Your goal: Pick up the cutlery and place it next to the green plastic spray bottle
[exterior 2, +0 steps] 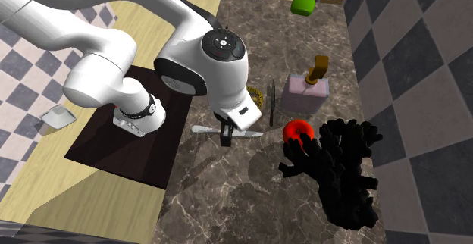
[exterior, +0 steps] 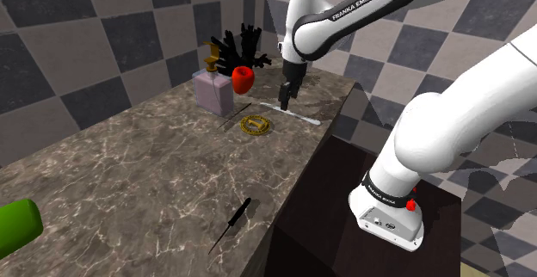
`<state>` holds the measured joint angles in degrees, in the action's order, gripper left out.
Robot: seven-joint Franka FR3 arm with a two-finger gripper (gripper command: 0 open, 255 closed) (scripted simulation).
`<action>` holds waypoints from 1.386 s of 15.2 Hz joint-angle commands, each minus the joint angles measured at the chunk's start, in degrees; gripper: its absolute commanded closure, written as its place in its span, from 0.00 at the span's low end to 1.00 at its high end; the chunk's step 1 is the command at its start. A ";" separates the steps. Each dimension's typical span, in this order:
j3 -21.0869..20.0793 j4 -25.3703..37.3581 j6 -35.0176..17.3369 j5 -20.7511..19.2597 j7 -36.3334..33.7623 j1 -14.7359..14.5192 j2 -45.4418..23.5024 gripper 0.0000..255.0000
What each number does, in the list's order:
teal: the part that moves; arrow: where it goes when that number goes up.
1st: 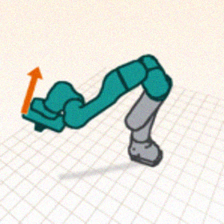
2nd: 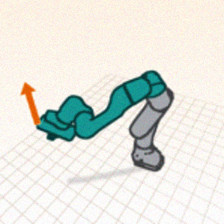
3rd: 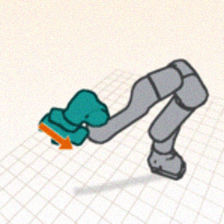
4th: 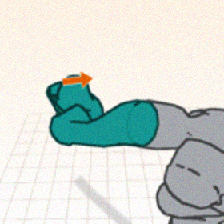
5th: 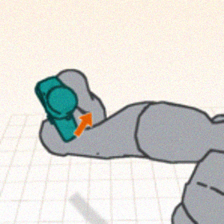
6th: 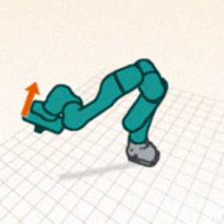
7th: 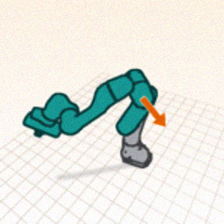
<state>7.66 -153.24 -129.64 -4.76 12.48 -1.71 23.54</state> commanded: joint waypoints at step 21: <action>0.34 -1.88 -4.65 -0.05 0.17 0.00 -2.73 1.00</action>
<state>8.00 -155.11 -134.29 -4.81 12.65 -1.70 20.81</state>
